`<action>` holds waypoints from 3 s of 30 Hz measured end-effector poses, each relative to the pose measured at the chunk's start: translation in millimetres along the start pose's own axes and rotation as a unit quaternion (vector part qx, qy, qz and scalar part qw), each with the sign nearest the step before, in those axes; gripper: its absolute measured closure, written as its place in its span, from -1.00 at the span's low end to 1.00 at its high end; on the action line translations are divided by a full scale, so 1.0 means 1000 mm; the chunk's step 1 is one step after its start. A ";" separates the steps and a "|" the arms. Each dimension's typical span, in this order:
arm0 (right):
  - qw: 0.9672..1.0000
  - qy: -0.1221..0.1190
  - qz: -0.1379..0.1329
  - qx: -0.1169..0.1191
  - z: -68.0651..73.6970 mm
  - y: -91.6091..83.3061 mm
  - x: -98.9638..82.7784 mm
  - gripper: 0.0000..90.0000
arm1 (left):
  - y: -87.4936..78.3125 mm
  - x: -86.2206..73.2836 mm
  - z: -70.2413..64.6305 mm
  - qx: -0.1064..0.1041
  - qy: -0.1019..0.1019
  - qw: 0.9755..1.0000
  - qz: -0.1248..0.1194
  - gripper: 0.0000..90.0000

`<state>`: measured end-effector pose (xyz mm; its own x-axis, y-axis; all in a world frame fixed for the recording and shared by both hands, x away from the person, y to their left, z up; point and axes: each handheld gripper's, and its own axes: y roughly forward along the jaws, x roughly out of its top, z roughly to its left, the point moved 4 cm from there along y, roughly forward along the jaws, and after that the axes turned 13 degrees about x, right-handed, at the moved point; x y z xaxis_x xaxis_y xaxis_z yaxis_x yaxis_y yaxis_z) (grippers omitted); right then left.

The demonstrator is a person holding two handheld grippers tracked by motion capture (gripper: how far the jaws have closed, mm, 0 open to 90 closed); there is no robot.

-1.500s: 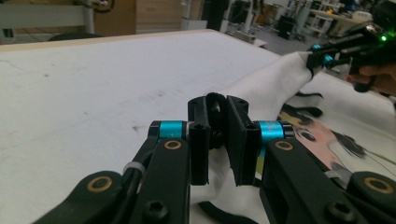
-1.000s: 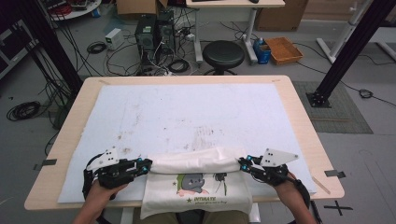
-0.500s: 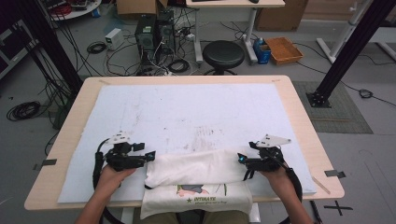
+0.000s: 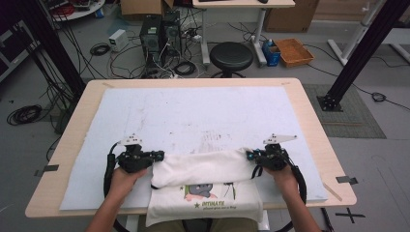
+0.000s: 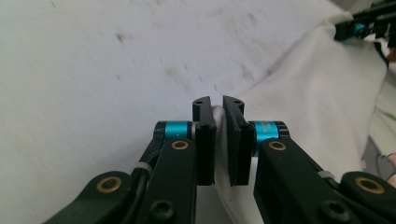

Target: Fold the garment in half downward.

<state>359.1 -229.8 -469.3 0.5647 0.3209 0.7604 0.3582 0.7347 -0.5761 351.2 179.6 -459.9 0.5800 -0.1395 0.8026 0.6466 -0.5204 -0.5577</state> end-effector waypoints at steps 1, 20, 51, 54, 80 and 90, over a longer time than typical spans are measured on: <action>1.000 0.003 -0.010 -0.010 -0.004 0.000 0.005 0.84 | 0.002 0.007 0.003 0.007 -0.004 1.000 -0.009 0.86; 0.989 0.013 -0.070 -0.129 -0.040 0.013 0.054 -0.11 | 0.018 0.041 0.029 0.068 -0.073 0.993 -0.068 0.09; 0.996 -0.031 -0.037 -0.076 -0.004 -0.012 0.019 0.85 | -0.009 0.006 0.007 0.034 -0.016 0.999 -0.037 0.92; 0.997 -0.042 -0.038 -0.060 0.008 -0.020 0.012 0.85 | -0.023 -0.003 0.003 0.016 -0.007 0.999 -0.043 0.92; 0.997 -0.069 0.015 0.005 0.077 -0.067 -0.073 0.86 | -0.075 -0.073 -0.027 -0.052 0.043 0.997 0.020 0.92; 0.997 -0.043 -0.049 -0.042 0.056 -0.065 -0.039 -0.17 | -0.061 -0.018 -0.010 0.030 -0.012 0.998 -0.052 -0.13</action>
<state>271.7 -256.7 -445.0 0.4597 0.3018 0.8352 0.4720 0.7136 -0.5176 296.5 205.4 -437.8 0.5188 -0.0663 0.8523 0.7323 -0.4800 -0.4831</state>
